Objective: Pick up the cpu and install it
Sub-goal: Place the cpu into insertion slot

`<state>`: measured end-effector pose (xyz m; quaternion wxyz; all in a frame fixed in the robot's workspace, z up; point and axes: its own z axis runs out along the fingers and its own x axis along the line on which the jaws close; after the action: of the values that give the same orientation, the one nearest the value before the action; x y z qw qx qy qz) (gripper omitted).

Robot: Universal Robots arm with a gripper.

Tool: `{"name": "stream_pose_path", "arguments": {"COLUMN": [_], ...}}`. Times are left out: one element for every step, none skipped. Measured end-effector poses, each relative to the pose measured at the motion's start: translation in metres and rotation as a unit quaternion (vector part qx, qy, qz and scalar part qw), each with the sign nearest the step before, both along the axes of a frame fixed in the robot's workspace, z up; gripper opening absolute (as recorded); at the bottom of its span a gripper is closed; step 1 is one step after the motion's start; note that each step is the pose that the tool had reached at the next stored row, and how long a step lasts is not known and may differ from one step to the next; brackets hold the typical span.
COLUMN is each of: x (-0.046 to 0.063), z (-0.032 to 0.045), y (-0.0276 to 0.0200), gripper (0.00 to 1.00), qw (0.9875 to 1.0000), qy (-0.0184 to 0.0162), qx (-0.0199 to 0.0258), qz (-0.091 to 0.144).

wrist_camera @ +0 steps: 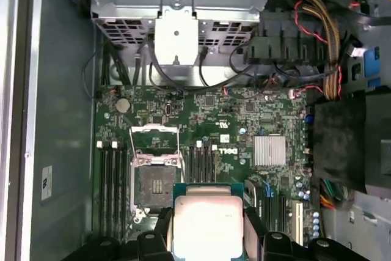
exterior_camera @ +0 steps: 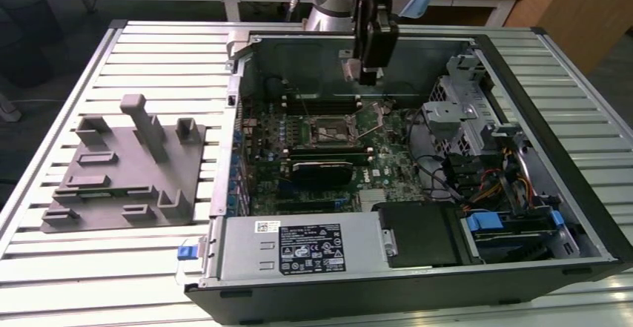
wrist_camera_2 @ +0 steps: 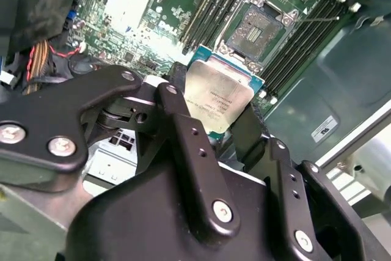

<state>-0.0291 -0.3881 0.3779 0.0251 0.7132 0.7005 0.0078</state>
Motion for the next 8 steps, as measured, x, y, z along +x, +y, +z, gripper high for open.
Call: {"name": "stream_pose_path", "arguments": {"x": [0.0000, 0.0000, 0.0000, -0.0001, -0.0005, -0.0014, -0.0026, -0.0039], "z": [-0.0001, -0.0003, -0.0004, -0.0006, -0.0007, -0.0008, -0.0010, -0.0012], "y": [0.0002, 0.0005, 0.0008, 0.0009, 0.0009, 0.0009, 0.0009, 0.0009], "gripper": [0.54, 0.54, 0.54, 0.54, 0.54, 0.54, 0.54, 0.54], "qw": [1.0000, 1.0000, 0.9999, 0.9999, 0.9998, 0.9998, 0.9998, 0.9998], "qy": [0.0000, 0.0000, 0.0000, 0.0000, 0.0000, 0.0000, 0.0000, 0.0000], "qx": [0.0000, 0.0001, 0.0000, 0.0001, 0.0000, 0.0000, 0.0000, 0.0000], "qz": [-0.005, -0.010, -0.014, -0.017, -0.019, -0.021, -0.021, -0.022]}}
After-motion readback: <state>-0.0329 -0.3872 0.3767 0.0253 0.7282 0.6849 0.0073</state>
